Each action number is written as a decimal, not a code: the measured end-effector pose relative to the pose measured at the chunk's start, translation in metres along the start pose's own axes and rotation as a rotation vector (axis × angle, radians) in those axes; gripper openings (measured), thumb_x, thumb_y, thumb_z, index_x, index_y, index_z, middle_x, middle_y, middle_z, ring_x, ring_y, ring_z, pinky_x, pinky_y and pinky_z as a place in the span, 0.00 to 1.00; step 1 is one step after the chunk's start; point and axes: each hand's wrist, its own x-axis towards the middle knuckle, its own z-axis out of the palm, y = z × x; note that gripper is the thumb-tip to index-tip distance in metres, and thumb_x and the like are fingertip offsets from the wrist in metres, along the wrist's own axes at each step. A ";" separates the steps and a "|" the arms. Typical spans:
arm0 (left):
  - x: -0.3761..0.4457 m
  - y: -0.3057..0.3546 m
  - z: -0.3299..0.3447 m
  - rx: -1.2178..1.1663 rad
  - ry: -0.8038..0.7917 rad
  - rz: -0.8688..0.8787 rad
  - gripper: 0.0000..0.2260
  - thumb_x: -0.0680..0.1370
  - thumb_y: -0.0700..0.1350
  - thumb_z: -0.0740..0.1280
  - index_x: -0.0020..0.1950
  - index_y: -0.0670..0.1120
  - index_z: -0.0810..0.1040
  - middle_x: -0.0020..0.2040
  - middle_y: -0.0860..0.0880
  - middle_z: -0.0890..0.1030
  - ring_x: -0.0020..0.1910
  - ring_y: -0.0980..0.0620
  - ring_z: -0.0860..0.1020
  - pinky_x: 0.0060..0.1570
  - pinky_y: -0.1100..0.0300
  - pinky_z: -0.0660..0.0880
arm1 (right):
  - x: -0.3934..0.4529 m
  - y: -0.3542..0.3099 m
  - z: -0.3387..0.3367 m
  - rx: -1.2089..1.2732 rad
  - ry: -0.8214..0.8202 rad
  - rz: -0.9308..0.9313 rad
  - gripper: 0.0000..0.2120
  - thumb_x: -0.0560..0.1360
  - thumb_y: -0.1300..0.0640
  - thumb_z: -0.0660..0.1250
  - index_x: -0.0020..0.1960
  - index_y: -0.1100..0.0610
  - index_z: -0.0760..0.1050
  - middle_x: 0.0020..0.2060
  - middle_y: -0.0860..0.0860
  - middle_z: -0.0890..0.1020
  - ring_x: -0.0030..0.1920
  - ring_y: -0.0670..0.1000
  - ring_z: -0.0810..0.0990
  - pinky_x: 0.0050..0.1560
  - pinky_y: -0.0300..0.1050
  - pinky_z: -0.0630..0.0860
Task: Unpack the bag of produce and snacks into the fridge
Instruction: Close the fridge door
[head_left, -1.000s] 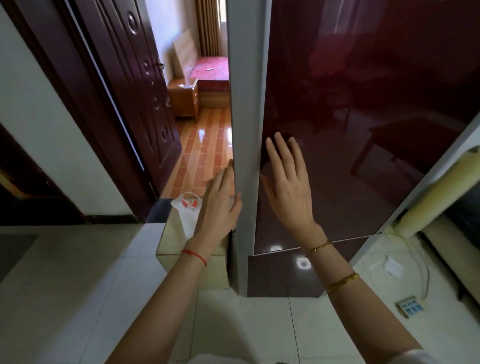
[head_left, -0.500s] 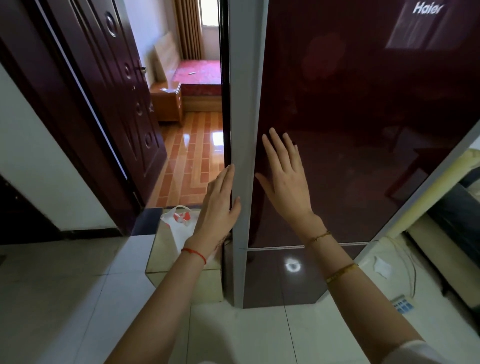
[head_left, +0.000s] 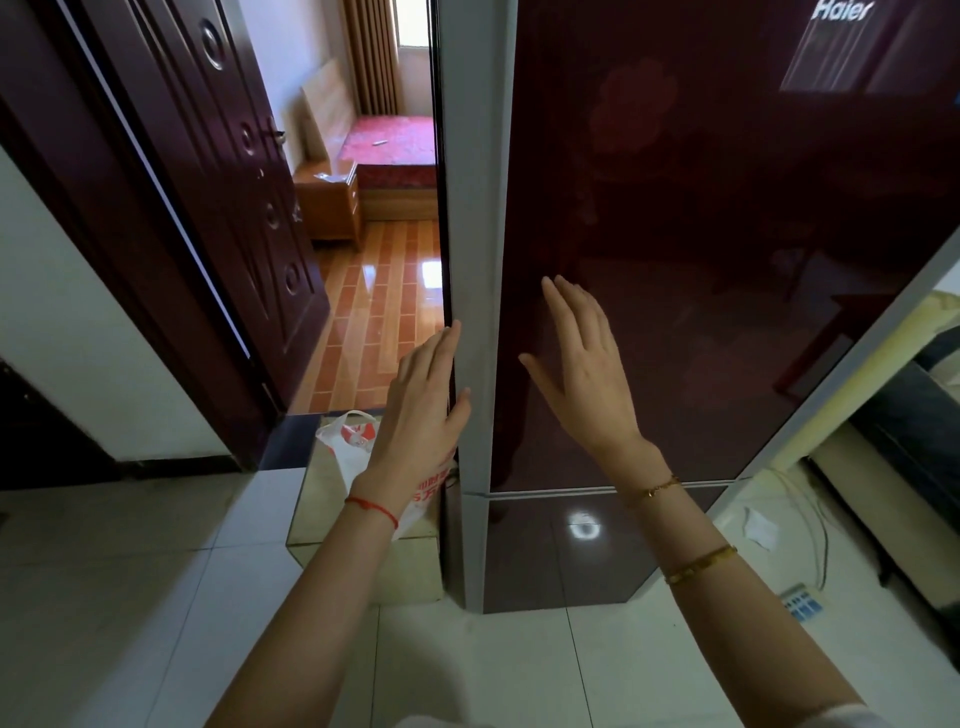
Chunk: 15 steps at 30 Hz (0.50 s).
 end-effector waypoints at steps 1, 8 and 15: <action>-0.002 0.001 -0.002 0.005 0.010 0.017 0.31 0.80 0.43 0.65 0.80 0.48 0.55 0.78 0.48 0.62 0.76 0.49 0.60 0.72 0.57 0.57 | -0.006 0.003 -0.002 0.011 0.000 0.028 0.33 0.79 0.52 0.66 0.78 0.59 0.56 0.75 0.54 0.63 0.77 0.54 0.59 0.76 0.51 0.60; -0.022 0.012 -0.011 0.027 -0.003 0.162 0.27 0.79 0.44 0.65 0.77 0.44 0.63 0.73 0.46 0.69 0.72 0.49 0.66 0.72 0.52 0.65 | -0.054 0.022 -0.028 0.022 -0.066 0.127 0.32 0.78 0.49 0.66 0.77 0.59 0.60 0.72 0.55 0.66 0.74 0.56 0.62 0.74 0.53 0.63; -0.048 0.034 -0.006 0.018 -0.022 0.167 0.25 0.79 0.44 0.64 0.76 0.43 0.65 0.71 0.45 0.71 0.71 0.46 0.69 0.71 0.49 0.67 | -0.096 0.039 -0.054 0.029 -0.121 0.200 0.32 0.78 0.47 0.65 0.77 0.59 0.60 0.72 0.54 0.68 0.74 0.55 0.63 0.73 0.54 0.65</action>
